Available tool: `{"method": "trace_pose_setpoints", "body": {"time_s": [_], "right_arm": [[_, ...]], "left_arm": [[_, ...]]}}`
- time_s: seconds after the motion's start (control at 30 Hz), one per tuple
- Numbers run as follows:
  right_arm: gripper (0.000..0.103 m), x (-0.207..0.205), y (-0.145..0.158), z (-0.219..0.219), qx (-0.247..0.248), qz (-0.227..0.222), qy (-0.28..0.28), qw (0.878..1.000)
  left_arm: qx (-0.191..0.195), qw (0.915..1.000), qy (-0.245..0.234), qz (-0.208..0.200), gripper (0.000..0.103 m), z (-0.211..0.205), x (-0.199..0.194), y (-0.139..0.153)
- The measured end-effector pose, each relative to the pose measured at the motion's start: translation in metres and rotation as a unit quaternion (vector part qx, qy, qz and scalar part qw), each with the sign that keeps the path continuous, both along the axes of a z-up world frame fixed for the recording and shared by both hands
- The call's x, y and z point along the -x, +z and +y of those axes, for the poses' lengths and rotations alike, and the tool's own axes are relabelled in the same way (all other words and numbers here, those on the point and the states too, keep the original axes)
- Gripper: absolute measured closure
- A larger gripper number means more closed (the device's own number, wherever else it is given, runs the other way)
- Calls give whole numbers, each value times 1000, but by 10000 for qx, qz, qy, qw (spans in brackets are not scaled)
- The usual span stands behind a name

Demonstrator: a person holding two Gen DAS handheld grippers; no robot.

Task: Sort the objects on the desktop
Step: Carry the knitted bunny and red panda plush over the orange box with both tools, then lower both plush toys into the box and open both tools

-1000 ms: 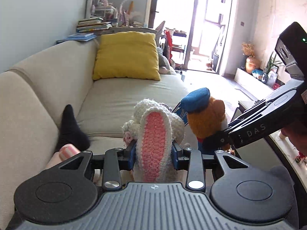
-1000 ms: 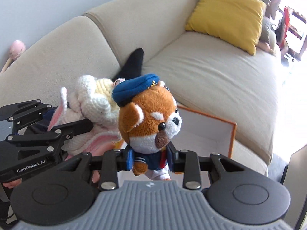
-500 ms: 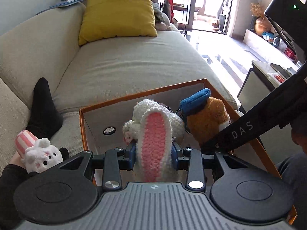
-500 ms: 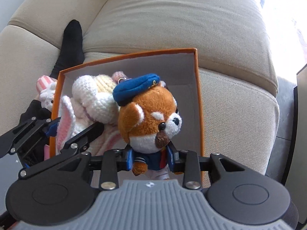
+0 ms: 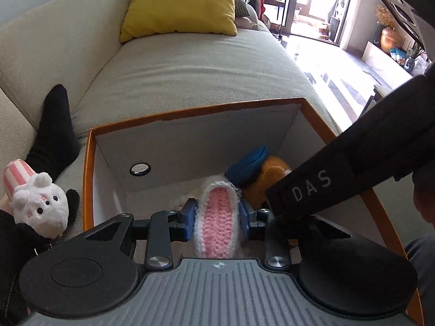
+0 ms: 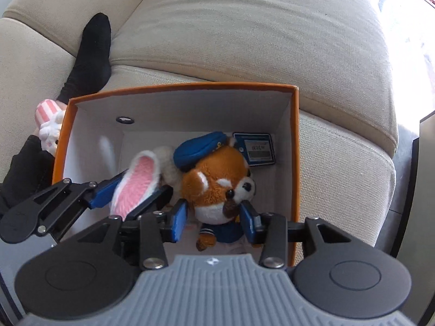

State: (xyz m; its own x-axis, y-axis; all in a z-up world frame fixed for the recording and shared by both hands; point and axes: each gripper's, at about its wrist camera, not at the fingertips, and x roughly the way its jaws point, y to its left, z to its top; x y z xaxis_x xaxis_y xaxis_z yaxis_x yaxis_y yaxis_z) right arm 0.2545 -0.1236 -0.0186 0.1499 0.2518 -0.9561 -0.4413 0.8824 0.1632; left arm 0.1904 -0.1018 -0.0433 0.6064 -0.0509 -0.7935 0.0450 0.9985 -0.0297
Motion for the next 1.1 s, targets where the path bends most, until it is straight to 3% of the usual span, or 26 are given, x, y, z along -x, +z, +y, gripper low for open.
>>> {"method": "trace_pose_setpoints", "body": {"time_s": [0.17,0.27,0.53,0.7,0.83,0.97,1.1], "right_arm": [[58,5,5,3,14,-230,106,9997],[59,8,8,1,64,-366,229,9990],[63,25,11,2,51,-722,970,9926],[64,42,5,5,369,-918,1697,9805],[64,53,-3,5,634,-1234,2338,9623],[65,51,-11,5,961,-1640,2642,9456],[70,45,-12,5,1048,-1906,2714,9376]], "left_arm": [[-31,9999,-161,38,65,2,2,0],[82,9993,-296,197,65,9,5,7],[-125,9941,-739,779,65,11,19,10],[-171,9920,-817,946,65,3,18,-3],[-111,9930,-759,893,68,1,12,-8],[88,9944,-656,824,70,1,1,-9],[274,9960,-540,657,71,3,-5,-13]]}}
